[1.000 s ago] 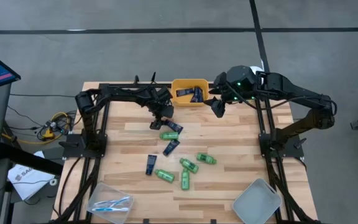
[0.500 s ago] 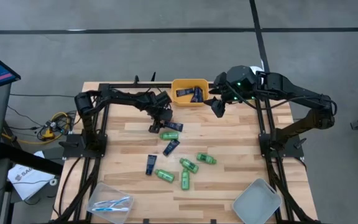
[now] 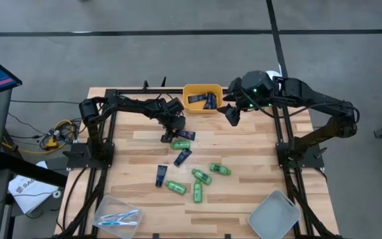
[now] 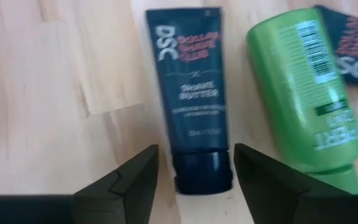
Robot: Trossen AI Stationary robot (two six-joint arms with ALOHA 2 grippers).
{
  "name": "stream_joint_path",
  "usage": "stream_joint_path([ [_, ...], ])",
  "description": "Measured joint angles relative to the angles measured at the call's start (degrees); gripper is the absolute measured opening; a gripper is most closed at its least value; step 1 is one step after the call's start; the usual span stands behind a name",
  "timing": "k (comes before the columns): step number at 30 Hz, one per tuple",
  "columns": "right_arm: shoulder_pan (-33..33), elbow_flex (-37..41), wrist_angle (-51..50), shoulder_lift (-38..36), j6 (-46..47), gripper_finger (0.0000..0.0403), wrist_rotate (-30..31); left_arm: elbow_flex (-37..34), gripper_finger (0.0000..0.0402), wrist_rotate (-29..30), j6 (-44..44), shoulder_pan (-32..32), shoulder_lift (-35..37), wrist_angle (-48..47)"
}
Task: Pick & Place Travel size toiletries
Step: Put the shave cream into the yellow bin
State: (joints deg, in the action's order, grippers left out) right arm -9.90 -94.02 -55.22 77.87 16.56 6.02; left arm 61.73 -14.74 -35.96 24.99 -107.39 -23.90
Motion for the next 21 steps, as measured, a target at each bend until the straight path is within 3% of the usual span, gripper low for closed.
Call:
stream_joint_path([
  [11, 1.3, 0.0, 0.4, 0.0, 0.0, 0.0255, 0.0, 0.0, 0.0121, 1.2, 1.6, 0.0, 0.0, 0.9],
  [16, 1.3, 0.0, 0.4, 0.0, 1.0, 0.0255, 0.0, 0.0, 0.0121, 1.7, 5.0, -0.2, 0.6, 0.9],
  [21, 1.3, 0.0, 0.4, 0.0, 1.1, 0.0255, 0.0, 0.0, 0.0124, 1.9, 8.1, -0.9, 5.8, 2.9],
])
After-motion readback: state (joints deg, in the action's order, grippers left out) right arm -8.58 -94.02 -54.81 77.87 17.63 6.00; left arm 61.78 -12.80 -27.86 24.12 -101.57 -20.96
